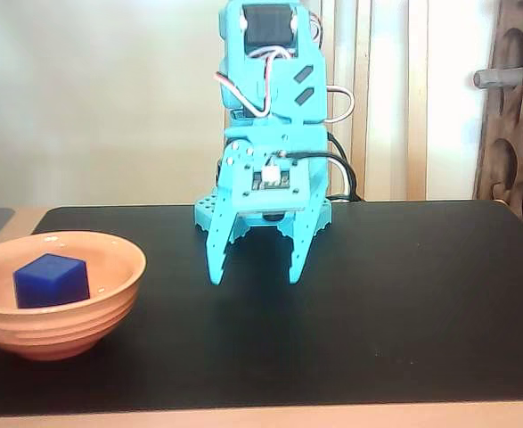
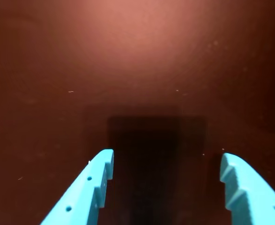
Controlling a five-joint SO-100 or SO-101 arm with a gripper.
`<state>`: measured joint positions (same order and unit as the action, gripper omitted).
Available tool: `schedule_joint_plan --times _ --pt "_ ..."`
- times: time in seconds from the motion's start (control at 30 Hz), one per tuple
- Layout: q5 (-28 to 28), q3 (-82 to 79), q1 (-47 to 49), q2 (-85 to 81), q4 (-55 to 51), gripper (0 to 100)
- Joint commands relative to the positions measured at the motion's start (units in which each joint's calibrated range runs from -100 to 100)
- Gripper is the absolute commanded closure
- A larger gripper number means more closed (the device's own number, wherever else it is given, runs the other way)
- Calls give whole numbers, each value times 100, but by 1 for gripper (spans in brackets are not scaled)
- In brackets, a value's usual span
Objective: Place the blue cube in the orange bowl.
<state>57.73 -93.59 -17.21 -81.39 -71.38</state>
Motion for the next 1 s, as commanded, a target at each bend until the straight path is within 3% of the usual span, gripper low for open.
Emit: schedule_joint_plan --times 0.0,0.97 --pt "12 -169 -75 -54 248 74" --pt "33 -641 -5 -1818 169 74"
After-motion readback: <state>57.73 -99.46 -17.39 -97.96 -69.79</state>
